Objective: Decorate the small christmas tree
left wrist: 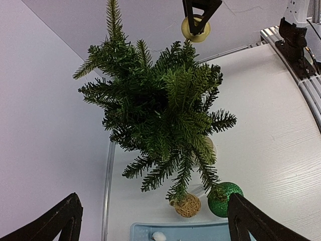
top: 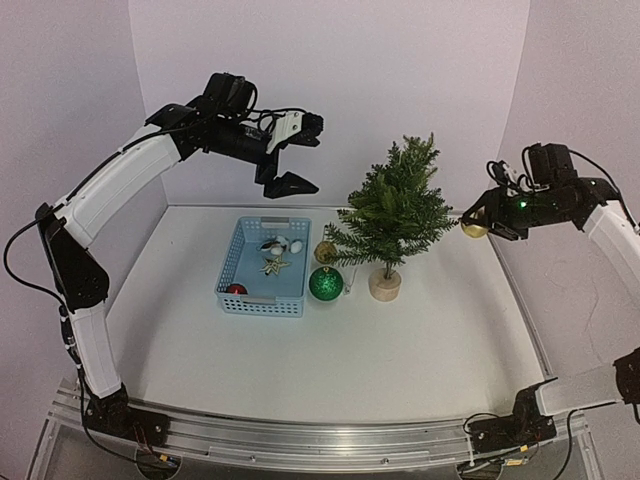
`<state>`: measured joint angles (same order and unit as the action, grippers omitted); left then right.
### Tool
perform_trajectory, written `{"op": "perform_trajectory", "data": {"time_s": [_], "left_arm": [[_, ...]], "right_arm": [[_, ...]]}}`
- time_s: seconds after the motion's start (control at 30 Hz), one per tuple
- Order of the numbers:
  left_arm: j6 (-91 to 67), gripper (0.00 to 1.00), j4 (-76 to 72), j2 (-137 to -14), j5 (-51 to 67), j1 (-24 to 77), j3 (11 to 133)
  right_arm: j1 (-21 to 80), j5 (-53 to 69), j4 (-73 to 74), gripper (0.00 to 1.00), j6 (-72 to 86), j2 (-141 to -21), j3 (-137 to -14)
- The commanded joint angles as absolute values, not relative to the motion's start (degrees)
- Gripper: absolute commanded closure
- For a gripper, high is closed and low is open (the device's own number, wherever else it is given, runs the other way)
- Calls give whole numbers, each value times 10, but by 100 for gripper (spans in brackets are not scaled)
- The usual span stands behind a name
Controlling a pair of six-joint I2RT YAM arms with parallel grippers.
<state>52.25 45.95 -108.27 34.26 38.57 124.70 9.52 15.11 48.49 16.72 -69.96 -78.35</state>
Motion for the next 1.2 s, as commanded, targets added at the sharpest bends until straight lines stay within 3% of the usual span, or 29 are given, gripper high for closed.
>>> {"op": "perform_trajectory", "data": {"time_s": [0.0, 0.9, 1.17], "left_arm": [[522, 1, 437, -1063, 342, 383, 1247], [526, 1, 437, -1062, 341, 382, 1247], [526, 1, 433, -1062, 341, 382, 1248]], "right_arm": [[92, 157, 478, 81, 176, -684, -761], [92, 165, 420, 85, 190, -717, -715], [92, 166, 410, 77, 192, -726, -712]]}}
